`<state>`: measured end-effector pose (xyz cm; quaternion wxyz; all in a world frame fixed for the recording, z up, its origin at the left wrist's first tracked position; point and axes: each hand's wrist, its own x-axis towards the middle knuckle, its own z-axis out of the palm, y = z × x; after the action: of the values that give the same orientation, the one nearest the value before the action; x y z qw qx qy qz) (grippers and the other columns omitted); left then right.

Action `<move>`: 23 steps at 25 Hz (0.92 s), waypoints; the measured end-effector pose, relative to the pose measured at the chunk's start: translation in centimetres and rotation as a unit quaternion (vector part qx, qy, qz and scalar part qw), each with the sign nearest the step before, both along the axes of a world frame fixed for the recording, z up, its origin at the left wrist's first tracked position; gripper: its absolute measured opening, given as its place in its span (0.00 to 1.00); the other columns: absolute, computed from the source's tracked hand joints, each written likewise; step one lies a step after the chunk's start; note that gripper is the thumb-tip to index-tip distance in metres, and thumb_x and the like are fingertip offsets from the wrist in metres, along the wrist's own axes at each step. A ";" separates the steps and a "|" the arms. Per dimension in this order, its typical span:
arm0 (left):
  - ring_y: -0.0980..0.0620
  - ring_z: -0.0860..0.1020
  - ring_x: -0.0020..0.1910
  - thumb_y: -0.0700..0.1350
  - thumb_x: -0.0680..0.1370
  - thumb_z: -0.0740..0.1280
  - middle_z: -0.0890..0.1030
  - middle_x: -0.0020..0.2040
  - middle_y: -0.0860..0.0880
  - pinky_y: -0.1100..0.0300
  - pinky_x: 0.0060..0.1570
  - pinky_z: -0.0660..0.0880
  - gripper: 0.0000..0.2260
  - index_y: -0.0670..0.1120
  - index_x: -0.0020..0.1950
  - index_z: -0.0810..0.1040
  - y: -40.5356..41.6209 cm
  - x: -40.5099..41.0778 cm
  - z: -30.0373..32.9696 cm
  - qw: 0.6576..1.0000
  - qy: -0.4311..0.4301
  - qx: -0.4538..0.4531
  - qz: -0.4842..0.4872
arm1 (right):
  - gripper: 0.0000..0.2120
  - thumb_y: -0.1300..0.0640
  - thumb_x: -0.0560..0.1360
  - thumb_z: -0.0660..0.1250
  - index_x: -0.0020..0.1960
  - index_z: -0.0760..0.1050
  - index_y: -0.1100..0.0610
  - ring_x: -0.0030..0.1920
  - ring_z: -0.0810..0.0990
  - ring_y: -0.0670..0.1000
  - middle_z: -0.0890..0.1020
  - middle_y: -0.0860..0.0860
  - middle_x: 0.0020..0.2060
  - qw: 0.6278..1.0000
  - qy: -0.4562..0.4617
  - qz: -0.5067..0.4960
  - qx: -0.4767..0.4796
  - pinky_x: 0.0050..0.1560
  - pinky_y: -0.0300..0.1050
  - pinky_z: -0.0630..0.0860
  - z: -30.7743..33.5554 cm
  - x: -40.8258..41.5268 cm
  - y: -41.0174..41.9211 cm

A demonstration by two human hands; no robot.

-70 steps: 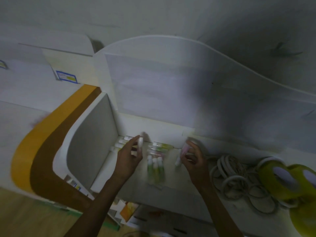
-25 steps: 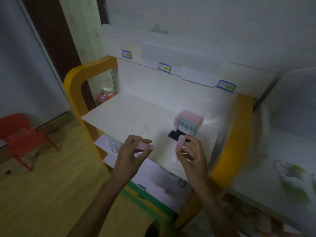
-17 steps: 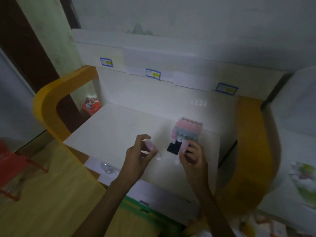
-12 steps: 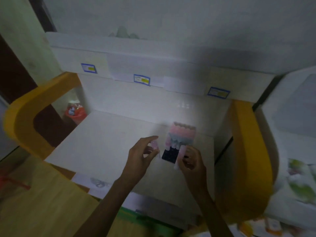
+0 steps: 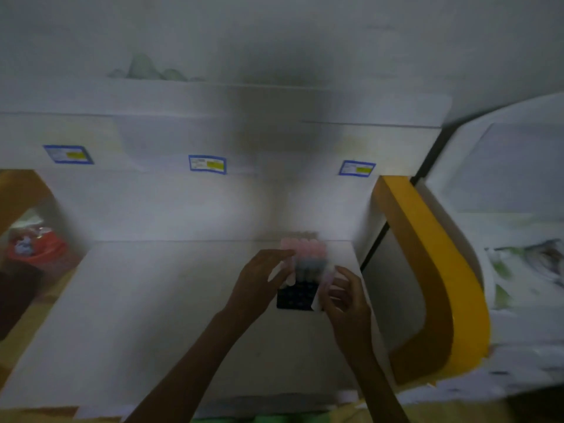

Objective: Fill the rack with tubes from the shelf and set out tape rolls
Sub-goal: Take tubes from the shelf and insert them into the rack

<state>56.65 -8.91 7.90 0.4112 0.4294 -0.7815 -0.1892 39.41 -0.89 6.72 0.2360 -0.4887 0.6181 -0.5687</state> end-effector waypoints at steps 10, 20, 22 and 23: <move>0.47 0.71 0.52 0.43 0.75 0.63 0.80 0.45 0.43 0.56 0.50 0.71 0.05 0.42 0.45 0.77 -1.5 -0.9 -1.7 0.973 -0.122 -0.180 -0.081 | 0.21 0.61 0.73 0.72 0.63 0.72 0.50 0.48 0.83 0.45 0.82 0.47 0.51 0.998 -0.068 -0.008 0.007 0.46 0.42 0.81 0.1 -0.9 -0.1; 0.56 0.67 0.66 0.53 0.79 0.64 0.69 0.68 0.53 0.61 0.62 0.70 0.17 0.53 0.68 0.70 -1.6 -0.6 -2.1 0.980 -0.166 -0.107 -0.027 | 0.21 0.53 0.72 0.71 0.63 0.71 0.47 0.48 0.83 0.48 0.83 0.44 0.49 0.997 -0.069 0.017 0.013 0.46 0.49 0.82 -0.3 -1.6 -1.2; 0.52 0.66 0.70 0.50 0.80 0.63 0.68 0.71 0.48 0.57 0.65 0.70 0.16 0.50 0.66 0.71 -1.7 -0.3 -2.7 0.985 -0.142 -0.087 -0.045 | 0.21 0.55 0.73 0.72 0.64 0.71 0.48 0.48 0.83 0.47 0.82 0.43 0.49 0.998 -0.063 0.021 0.014 0.46 0.48 0.82 -0.4 -1.7 -1.5; 0.48 0.65 0.71 0.47 0.80 0.63 0.67 0.71 0.44 0.55 0.65 0.70 0.15 0.48 0.65 0.71 -1.9 -0.1 -3.2 0.985 -0.137 -0.086 -0.054 | 0.21 0.56 0.74 0.72 0.64 0.71 0.48 0.48 0.83 0.47 0.82 0.43 0.49 0.998 -0.057 0.020 0.011 0.46 0.48 0.82 -0.3 -1.7 -1.7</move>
<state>56.52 -10.79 4.72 0.3246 0.3712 -0.8661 -0.0825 37.68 -2.59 6.38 0.2874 -0.4656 0.5996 -0.5840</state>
